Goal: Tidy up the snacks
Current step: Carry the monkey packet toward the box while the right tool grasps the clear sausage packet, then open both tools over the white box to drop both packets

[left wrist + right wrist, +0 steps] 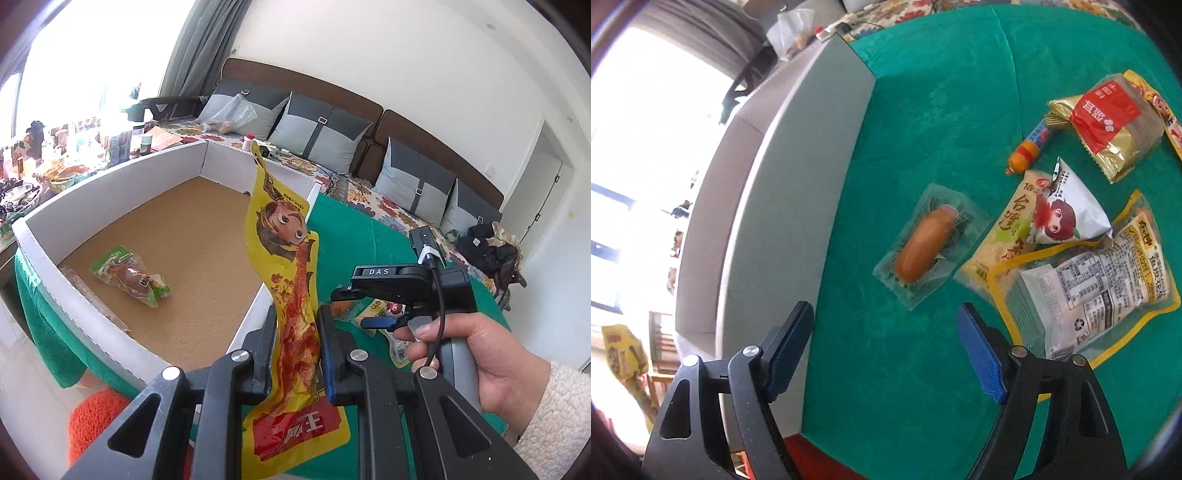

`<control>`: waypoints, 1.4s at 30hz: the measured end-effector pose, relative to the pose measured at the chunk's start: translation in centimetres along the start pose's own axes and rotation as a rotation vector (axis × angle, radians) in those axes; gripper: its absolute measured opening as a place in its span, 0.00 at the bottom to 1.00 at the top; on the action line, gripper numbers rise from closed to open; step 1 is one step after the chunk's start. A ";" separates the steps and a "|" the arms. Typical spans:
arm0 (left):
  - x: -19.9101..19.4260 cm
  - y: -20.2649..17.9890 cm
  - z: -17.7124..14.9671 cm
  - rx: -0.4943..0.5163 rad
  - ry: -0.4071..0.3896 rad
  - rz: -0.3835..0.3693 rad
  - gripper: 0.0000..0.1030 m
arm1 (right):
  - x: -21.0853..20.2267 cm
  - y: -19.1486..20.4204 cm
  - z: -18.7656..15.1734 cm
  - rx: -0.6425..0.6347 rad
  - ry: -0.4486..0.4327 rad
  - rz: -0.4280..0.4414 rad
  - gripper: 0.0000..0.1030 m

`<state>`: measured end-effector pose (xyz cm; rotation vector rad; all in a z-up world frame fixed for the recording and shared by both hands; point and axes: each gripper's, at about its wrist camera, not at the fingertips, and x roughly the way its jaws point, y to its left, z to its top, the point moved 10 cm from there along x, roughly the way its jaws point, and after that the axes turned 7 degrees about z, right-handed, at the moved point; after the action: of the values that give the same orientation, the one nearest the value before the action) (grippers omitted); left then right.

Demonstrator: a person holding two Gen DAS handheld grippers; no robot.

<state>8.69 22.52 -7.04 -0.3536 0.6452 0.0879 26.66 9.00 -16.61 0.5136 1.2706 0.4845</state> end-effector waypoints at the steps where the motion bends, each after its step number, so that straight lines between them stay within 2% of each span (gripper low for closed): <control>1: -0.1 0.4 0.0 -0.003 -0.004 0.006 0.18 | 0.9 -0.6 0.3 0.029 0.012 -0.024 0.71; 4: 0.1 0.7 0.1 0.003 -0.015 0.013 0.18 | 1.8 -0.6 1.6 0.063 -0.038 -0.050 0.74; 6: 0.4 0.6 0.0 0.000 -0.008 0.004 0.18 | 2.8 0.2 2.3 0.018 -0.045 -0.069 0.76; 8: 0.6 0.5 -0.2 0.005 0.001 0.001 0.18 | 3.1 0.7 2.9 -0.065 -0.065 -0.140 0.76; 9: 0.6 0.4 -0.2 0.007 0.004 0.000 0.18 | 3.2 0.8 3.1 -0.103 -0.070 -0.180 0.72; 11: 0.8 0.5 -0.3 0.009 0.006 -0.001 0.18 | 2.7 0.3 3.1 -0.178 -0.093 -0.274 0.48; 12: 0.8 0.5 -0.3 0.008 0.007 -0.001 0.18 | 2.6 0.2 3.0 -0.215 -0.097 -0.283 0.38; 14: 0.8 0.6 -0.2 0.006 0.005 -0.002 0.18 | 2.1 -0.1 2.4 -0.258 -0.084 -0.244 0.36; 15: 0.8 0.6 -0.2 0.004 0.005 -0.003 0.18 | 1.5 -0.2 2.0 -0.255 -0.079 -0.203 0.29; 17: 0.9 0.5 -0.2 0.000 0.011 -0.006 0.18 | 0.1 -0.4 1.1 -0.224 -0.068 -0.111 0.21; 19: 1.2 0.4 -0.4 -0.001 0.019 -0.007 0.18 | -1.6 -0.1 0.2 -0.219 -0.082 -0.048 0.21; 21: 1.4 0.2 -0.6 -0.001 0.029 -0.009 0.18 | -3.0 -0.4 -0.8 -0.229 -0.081 -0.023 0.20; 24: 1.5 -0.1 -0.8 0.001 0.040 -0.016 0.18 | -3.6 -0.5 -2.6 -0.227 -0.039 0.013 0.20; 27: 0.9 -0.4 -0.6 0.013 0.027 -0.016 0.18 | -4.2 0.0 -4.2 -0.238 -0.015 0.062 0.20; 30: 0.5 -0.2 -0.2 0.006 0.019 -0.014 0.18 | -5.9 0.2 -5.5 -0.232 -0.032 0.121 0.20; 32: 0.4 0.1 0.2 0.001 0.018 -0.014 0.18 | -5.9 1.9 -5.2 -0.229 -0.054 0.154 0.20; 36: -0.4 1.2 1.5 -0.025 0.009 -0.014 0.18 | -9.3 3.7 -6.4 -0.274 -0.104 0.185 0.20; 39: -1.4 3.4 3.6 -0.037 -0.013 0.011 0.18 | -11.4 6.4 -6.4 -0.337 -0.147 0.204 0.20; 42: -2.0 6.5 6.3 -0.046 -0.034 0.057 0.18 | -13.2 10.6 -6.0 -0.395 -0.185 0.262 0.20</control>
<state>9.48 30.87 -3.02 -0.3778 0.6200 0.1631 17.16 9.94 -1.37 0.3798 0.9031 0.8673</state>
